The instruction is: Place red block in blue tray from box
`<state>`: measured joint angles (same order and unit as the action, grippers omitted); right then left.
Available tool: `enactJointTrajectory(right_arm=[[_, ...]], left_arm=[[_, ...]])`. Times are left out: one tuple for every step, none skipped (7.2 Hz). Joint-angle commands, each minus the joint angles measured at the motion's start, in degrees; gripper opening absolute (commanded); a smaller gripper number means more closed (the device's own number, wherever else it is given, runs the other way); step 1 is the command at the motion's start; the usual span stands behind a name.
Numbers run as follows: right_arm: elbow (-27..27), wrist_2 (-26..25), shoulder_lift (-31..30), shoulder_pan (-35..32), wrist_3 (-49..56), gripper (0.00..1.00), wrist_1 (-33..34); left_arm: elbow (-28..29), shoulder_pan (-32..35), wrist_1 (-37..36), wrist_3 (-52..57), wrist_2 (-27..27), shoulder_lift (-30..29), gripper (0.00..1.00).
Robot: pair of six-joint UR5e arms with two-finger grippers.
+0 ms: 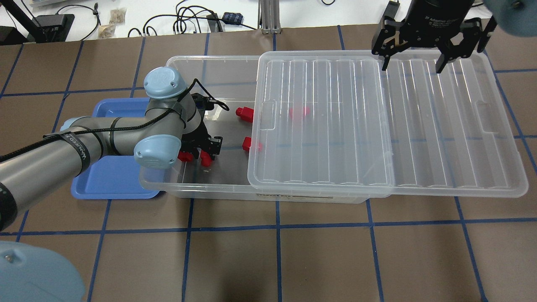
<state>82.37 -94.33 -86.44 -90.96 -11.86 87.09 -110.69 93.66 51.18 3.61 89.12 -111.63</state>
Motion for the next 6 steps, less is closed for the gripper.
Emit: enactJointTrajectory(right_arm=[[1.3,5.3,0.7,0.0,1.0,1.0,0.3],[1.0,6.7,1.4,0.1,4.2,1.0,3.8],[1.3,6.5,1.4,0.1,5.6,1.0,4.9],[1.2,6.3,1.1,0.1,5.6,1.0,4.8],[1.2,6.1,0.8,0.1,5.7,1.0,4.8],[1.3,6.3,0.7,0.1,5.6,1.0,5.2]], left_arm=[[0.2,0.1,-0.2,-0.6,-0.6,0.6,0.0],[1.7,0.3,0.3,-0.9,-2.7,1.8,0.0],[4.5,0.5,3.2,-1.7,-2.7,2.9,0.0],[7.3,0.5,7.7,-2.3,-2.8,4.1,0.0],[10.8,0.5,13.4,-2.5,-2.9,5.5,0.0],[15.5,0.3,20.0,-2.5,-2.9,6.9,0.0]])
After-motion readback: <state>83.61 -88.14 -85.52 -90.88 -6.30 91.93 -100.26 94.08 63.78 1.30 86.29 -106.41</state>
